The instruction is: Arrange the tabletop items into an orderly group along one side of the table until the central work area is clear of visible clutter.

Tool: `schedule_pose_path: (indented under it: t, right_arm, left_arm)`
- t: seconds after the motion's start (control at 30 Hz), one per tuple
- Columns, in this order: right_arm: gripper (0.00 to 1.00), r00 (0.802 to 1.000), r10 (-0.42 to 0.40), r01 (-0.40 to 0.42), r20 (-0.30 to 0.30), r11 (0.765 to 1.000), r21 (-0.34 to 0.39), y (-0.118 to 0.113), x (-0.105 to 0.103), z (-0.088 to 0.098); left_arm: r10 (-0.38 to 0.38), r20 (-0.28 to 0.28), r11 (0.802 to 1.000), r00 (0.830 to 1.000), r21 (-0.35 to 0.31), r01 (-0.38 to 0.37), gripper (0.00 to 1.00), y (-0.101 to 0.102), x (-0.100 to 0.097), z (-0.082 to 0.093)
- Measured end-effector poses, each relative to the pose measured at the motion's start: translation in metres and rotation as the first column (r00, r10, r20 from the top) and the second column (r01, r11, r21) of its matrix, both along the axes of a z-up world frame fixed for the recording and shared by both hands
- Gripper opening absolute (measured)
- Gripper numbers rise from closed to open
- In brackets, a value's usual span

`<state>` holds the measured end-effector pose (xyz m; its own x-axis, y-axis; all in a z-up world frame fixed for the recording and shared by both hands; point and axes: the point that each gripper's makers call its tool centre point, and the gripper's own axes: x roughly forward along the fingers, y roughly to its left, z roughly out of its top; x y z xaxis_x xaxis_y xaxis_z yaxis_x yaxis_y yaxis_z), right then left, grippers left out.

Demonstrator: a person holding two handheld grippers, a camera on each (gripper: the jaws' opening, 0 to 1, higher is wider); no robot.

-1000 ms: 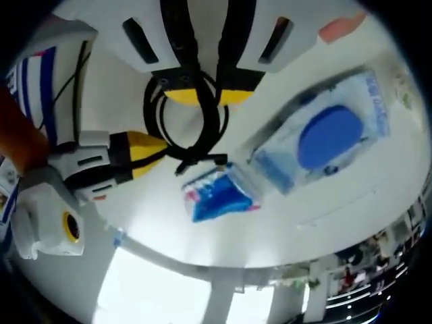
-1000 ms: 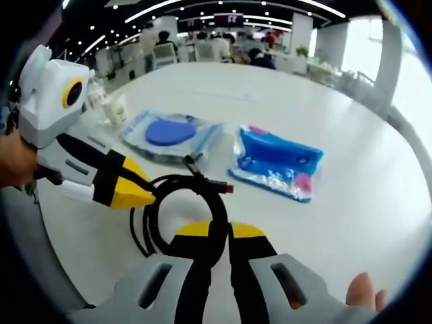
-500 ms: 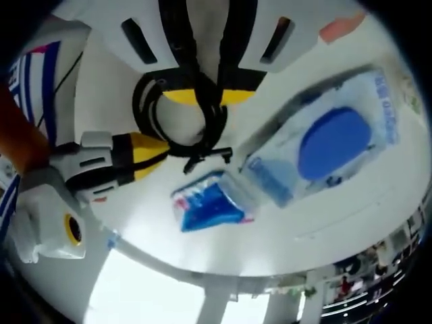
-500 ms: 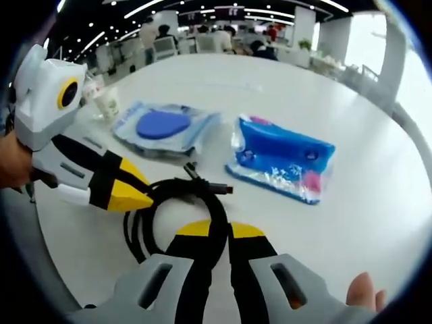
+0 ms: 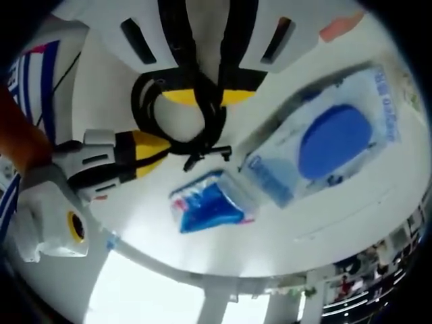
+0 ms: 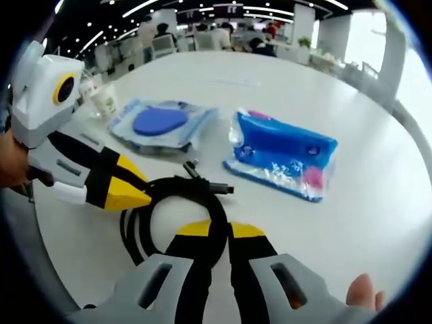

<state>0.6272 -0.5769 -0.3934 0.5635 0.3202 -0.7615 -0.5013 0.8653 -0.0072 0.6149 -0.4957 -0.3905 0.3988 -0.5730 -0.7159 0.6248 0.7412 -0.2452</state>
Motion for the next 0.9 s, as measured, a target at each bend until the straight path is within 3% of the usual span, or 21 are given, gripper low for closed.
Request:
schedule_pose_path:
  t: [0.57, 0.9]
  right_arm:
    - [0.15, 0.999, -0.03, 0.029, 0.024, 0.999, 0.04, 0.002, 0.0, 0.009]
    - [0.34, 0.996, -0.034, 0.029, 0.082, 0.997, 0.066, 0.004, -0.001, 0.017]
  left_arm:
    - [-0.012, 0.014, 1.0, 1.0, -0.005, 0.012, 0.24, 0.003, -0.004, 0.001]
    - [-0.038, 0.027, 0.999, 0.999, -0.034, 0.039, 0.45, 0.0, -0.011, 0.007]
